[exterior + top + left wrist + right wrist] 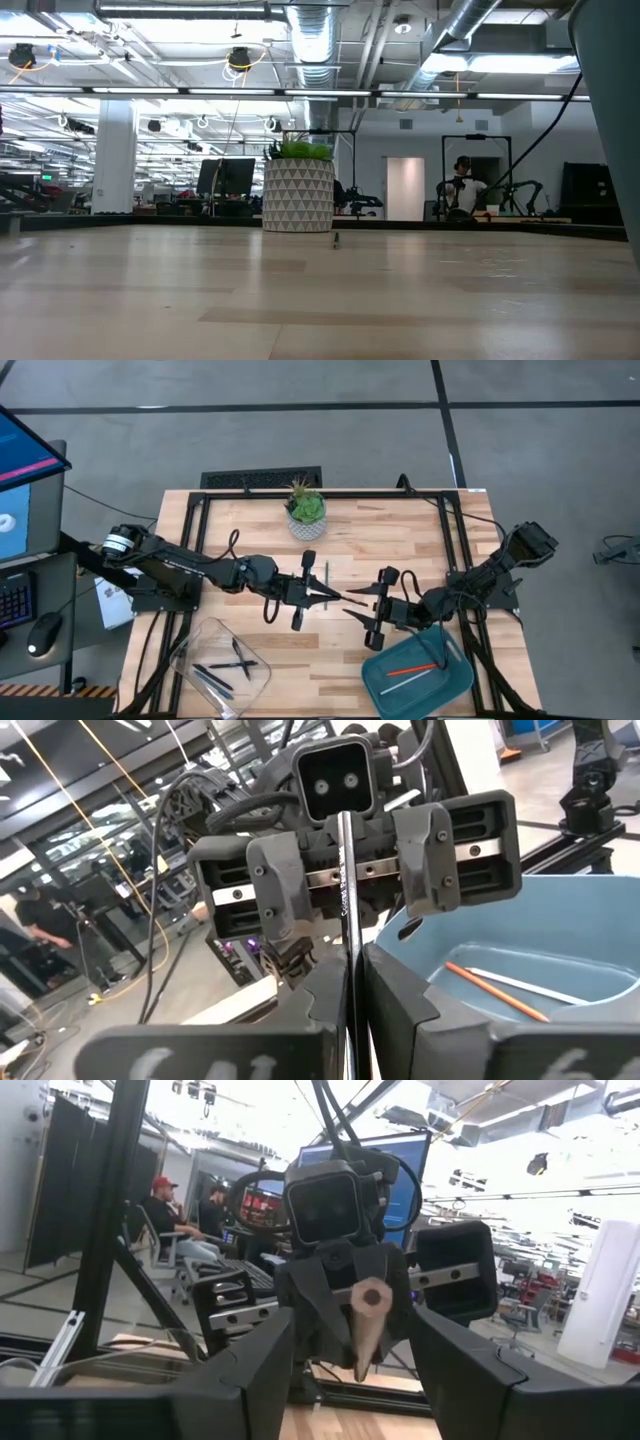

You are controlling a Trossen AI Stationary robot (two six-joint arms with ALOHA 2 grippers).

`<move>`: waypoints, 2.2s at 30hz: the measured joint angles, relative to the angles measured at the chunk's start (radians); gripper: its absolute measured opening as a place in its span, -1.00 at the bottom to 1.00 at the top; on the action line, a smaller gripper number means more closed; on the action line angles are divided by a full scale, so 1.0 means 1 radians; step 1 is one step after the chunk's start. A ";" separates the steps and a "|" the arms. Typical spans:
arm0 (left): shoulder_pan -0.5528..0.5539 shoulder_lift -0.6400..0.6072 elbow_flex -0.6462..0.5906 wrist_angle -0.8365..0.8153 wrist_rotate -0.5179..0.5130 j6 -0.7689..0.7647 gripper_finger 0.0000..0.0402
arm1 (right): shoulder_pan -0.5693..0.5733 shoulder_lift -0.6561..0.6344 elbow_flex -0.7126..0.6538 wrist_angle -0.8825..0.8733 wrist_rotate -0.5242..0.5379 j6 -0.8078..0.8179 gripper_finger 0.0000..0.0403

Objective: Sort pens & pencils
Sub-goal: Put the black pencil into the blue bin

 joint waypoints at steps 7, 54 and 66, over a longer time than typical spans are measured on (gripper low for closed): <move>0.000 0.000 0.000 0.001 0.001 0.001 -0.93 | 0.000 0.000 0.000 0.000 0.002 -0.005 -0.11; 0.000 0.000 0.000 -0.012 0.044 -0.010 -0.93 | -0.005 0.000 0.000 -0.002 0.001 -0.034 -0.78; 0.000 0.000 0.000 -0.015 0.045 -0.009 -0.93 | -0.005 0.000 -0.001 -0.002 0.001 -0.033 -0.77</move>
